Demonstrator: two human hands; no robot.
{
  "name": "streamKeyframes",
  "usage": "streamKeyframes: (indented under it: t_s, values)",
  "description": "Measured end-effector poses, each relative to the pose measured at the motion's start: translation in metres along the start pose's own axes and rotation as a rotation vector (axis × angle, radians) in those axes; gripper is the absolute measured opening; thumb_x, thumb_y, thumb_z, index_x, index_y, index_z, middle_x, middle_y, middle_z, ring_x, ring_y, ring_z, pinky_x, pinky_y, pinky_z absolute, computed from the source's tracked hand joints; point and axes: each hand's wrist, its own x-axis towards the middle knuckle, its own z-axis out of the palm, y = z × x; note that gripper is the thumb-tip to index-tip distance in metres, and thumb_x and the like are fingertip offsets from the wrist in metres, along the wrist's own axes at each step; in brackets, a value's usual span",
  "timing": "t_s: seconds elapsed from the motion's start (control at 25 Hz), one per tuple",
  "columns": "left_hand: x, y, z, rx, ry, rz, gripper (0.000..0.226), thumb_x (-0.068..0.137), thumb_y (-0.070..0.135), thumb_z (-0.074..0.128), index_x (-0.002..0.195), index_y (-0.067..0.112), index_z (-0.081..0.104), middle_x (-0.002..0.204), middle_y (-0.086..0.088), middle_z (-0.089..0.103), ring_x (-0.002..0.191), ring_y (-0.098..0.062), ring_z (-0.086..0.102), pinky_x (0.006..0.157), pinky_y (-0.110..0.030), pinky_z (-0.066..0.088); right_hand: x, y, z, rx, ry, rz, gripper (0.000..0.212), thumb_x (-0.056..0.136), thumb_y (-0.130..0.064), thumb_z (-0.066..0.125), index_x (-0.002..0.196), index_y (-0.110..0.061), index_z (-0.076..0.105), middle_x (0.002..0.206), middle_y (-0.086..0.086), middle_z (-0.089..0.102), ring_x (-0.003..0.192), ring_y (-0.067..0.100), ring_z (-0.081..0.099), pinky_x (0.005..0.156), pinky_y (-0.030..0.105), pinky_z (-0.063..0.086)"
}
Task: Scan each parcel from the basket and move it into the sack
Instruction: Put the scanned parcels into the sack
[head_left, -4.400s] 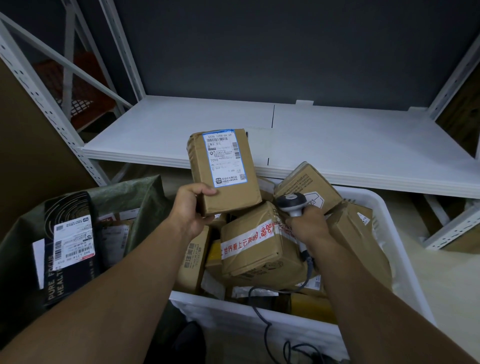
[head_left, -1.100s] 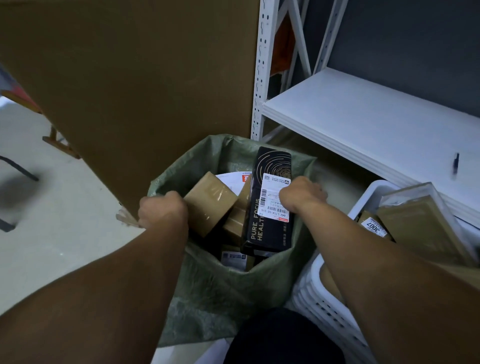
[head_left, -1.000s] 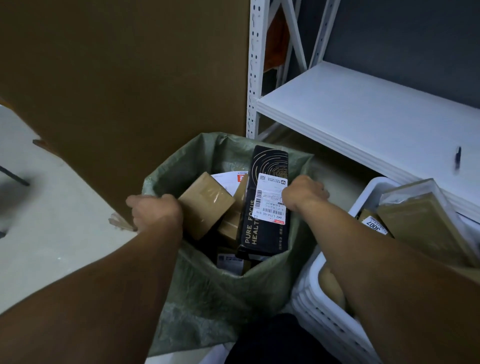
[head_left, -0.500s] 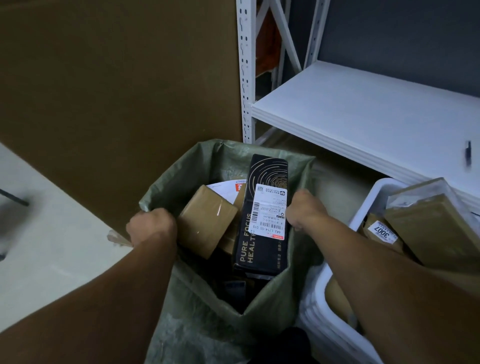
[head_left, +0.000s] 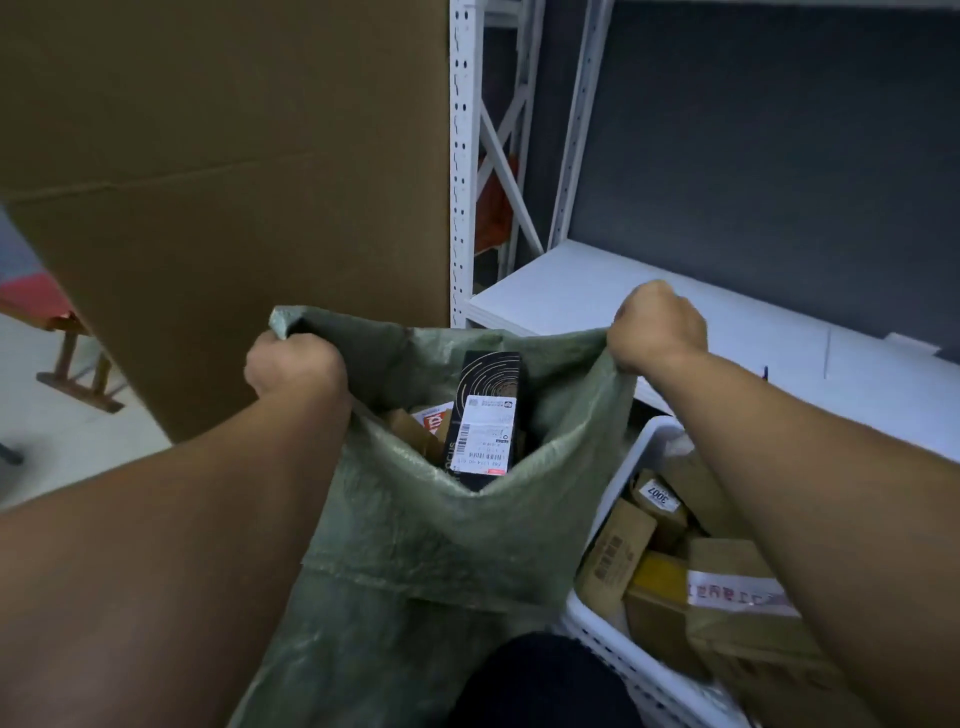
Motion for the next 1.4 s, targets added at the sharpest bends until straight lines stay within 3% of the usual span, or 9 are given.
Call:
streamKeyframes:
  t_s: [0.2, 0.4, 0.52, 0.76, 0.88, 0.96, 1.04, 1.28, 1.4]
  values:
    - [-0.03, 0.018, -0.012, 0.067, -0.007, -0.02, 0.04, 0.099, 0.015, 0.043, 0.135, 0.01, 0.061, 0.139, -0.009, 0.057, 0.123, -0.032, 0.056, 0.11, -0.044, 0.045, -0.029, -0.014, -0.069, 0.026, 0.161, -0.036, 0.025, 0.093, -0.007, 0.056, 0.114, -0.009, 0.069, 0.114, 0.019, 0.066, 0.104, 0.039, 0.062, 0.075, 0.033, 0.04]
    - [-0.037, -0.019, -0.028, 0.493, -0.072, 0.012, 0.041, 0.101, 0.017, 0.047, 0.138, 0.002, 0.055, 0.144, -0.02, 0.051, 0.13, -0.04, 0.05, 0.112, -0.05, 0.041, -0.076, -0.001, -0.04, -0.26, -0.169, -0.079, 0.007, 0.093, -0.015, 0.055, 0.098, -0.015, 0.05, 0.113, 0.014, 0.065, 0.106, 0.037, 0.061, 0.079, 0.036, 0.043]
    - [-0.03, -0.028, -0.03, 0.613, -0.102, 0.1, 0.041, 0.1, 0.016, 0.048, 0.141, 0.006, 0.051, 0.141, -0.02, 0.052, 0.133, -0.04, 0.045, 0.111, -0.053, 0.04, -0.075, 0.003, -0.029, -0.207, -0.293, -0.059, 0.01, 0.096, -0.022, 0.053, 0.094, -0.012, 0.05, 0.101, 0.011, 0.057, 0.095, 0.034, 0.056, 0.079, 0.034, 0.044]
    - [-0.026, -0.035, -0.016, 1.142, -0.115, 0.68, 0.074, 0.086, 0.015, 0.064, 0.153, 0.02, 0.034, 0.161, -0.012, 0.028, 0.151, -0.033, 0.021, 0.119, -0.062, 0.016, -0.058, 0.011, -0.003, -0.187, -0.386, -0.043, 0.016, 0.092, -0.009, 0.053, 0.076, -0.012, 0.049, 0.118, 0.019, 0.067, 0.095, 0.035, 0.056, 0.084, 0.033, 0.047]
    - [-0.02, -0.03, 0.005, 1.609, -0.257, 0.884, 0.057, 0.093, 0.02, 0.054, 0.149, 0.014, 0.047, 0.164, -0.015, 0.025, 0.156, -0.034, 0.006, 0.121, -0.068, 0.002, -0.048, 0.016, 0.011, -0.217, -0.441, -0.061, 0.026, 0.095, -0.035, 0.05, 0.092, -0.012, 0.061, 0.129, 0.017, 0.066, 0.107, 0.036, 0.061, 0.098, 0.041, 0.05]
    - [-0.017, -0.025, 0.017, 1.777, -0.332, 0.798, 0.056, 0.098, 0.02, 0.048, 0.152, 0.008, 0.041, 0.164, -0.02, 0.023, 0.155, -0.039, 0.011, 0.122, -0.066, 0.009, -0.043, 0.014, 0.018, -0.276, -0.54, -0.073, 0.066, 0.094, -0.069, 0.042, 0.122, -0.015, 0.065, 0.137, 0.012, 0.063, 0.118, 0.035, 0.06, 0.101, 0.044, 0.047]
    - [-0.013, -0.025, 0.026, 1.824, -0.358, 0.663, 0.063, 0.1, 0.024, 0.048, 0.158, 0.006, 0.029, 0.164, -0.023, 0.019, 0.149, -0.044, 0.021, 0.117, -0.062, 0.026, -0.035, 0.013, 0.024, -0.403, -0.586, -0.1, 0.078, 0.088, -0.081, 0.043, 0.129, -0.018, 0.063, 0.137, 0.007, 0.063, 0.121, 0.032, 0.06, 0.101, 0.044, 0.047]
    - [0.005, -0.05, 0.045, 1.885, -0.324, 0.71, 0.065, 0.1, 0.046, 0.048, 0.155, 0.016, 0.032, 0.148, -0.015, 0.046, 0.135, -0.034, 0.041, 0.108, -0.051, 0.033, -0.01, 0.001, 0.043, -0.785, -0.632, -0.233, 0.03, 0.09, -0.027, 0.067, 0.116, -0.02, 0.055, 0.127, 0.004, 0.065, 0.113, 0.029, 0.062, 0.087, 0.038, 0.047]
    - [0.009, -0.057, 0.048, 1.852, -0.398, 0.716, 0.033, 0.104, 0.033, 0.043, 0.129, 0.019, 0.059, 0.118, -0.008, 0.066, 0.116, -0.029, 0.059, 0.112, -0.049, 0.03, -0.005, -0.005, 0.049, -0.865, -0.648, -0.274, 0.048, 0.088, -0.021, 0.066, 0.135, -0.023, 0.054, 0.132, 0.005, 0.062, 0.116, 0.031, 0.061, 0.091, 0.039, 0.051]
